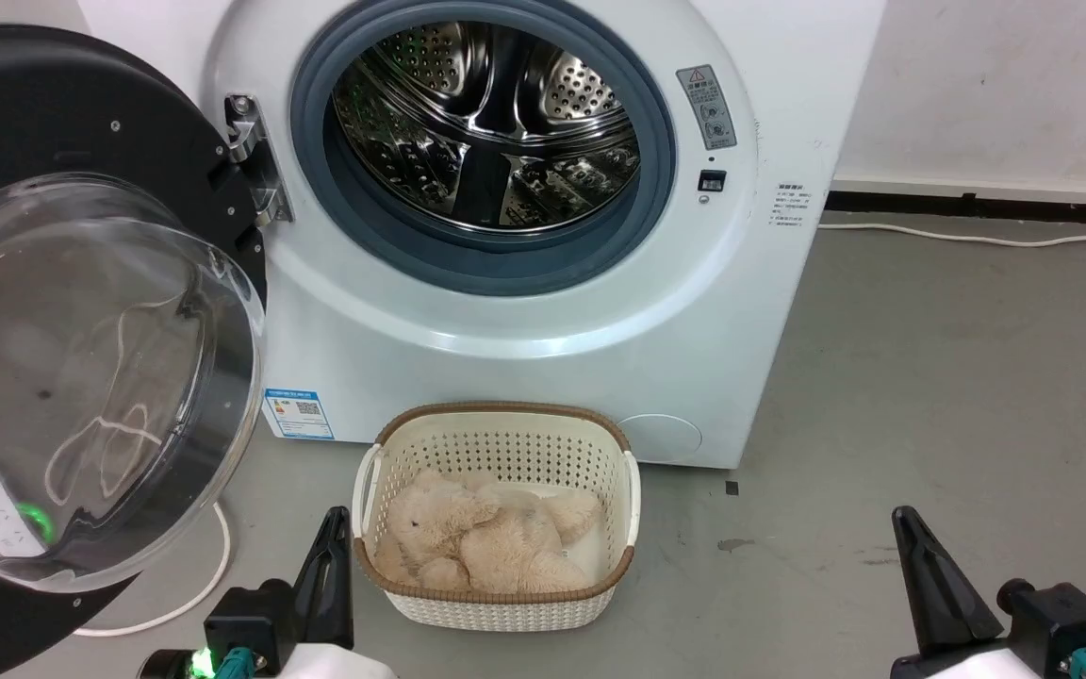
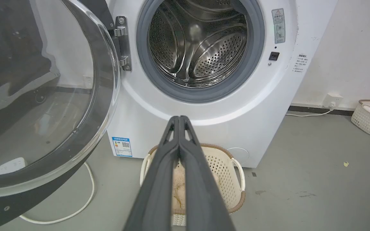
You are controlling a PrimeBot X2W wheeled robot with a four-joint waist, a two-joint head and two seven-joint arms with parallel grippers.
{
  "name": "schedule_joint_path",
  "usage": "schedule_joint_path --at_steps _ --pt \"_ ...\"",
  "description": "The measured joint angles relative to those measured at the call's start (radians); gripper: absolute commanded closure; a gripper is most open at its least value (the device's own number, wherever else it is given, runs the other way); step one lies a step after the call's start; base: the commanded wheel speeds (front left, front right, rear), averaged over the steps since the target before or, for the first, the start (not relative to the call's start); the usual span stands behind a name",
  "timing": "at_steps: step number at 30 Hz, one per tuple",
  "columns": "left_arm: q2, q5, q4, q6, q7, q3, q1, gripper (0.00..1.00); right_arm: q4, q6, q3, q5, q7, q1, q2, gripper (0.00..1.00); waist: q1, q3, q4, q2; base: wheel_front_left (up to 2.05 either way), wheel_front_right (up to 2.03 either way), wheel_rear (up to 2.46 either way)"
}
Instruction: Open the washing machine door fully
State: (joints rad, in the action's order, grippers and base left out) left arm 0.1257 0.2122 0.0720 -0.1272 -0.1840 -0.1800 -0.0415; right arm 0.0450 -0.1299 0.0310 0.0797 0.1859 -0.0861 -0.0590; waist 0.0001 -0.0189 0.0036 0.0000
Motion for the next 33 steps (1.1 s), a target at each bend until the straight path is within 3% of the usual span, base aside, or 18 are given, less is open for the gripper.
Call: schedule_joint_path --at_steps 33 --pt "-0.024 -0.072 -0.023 0.046 0.066 0.064 0.005 1.0 -0.015 0.0 -0.01 -0.021 -0.068 0.025 0.0 1.0 0.0 0.007 -0.001 0.0 0.0 0.0 0.0"
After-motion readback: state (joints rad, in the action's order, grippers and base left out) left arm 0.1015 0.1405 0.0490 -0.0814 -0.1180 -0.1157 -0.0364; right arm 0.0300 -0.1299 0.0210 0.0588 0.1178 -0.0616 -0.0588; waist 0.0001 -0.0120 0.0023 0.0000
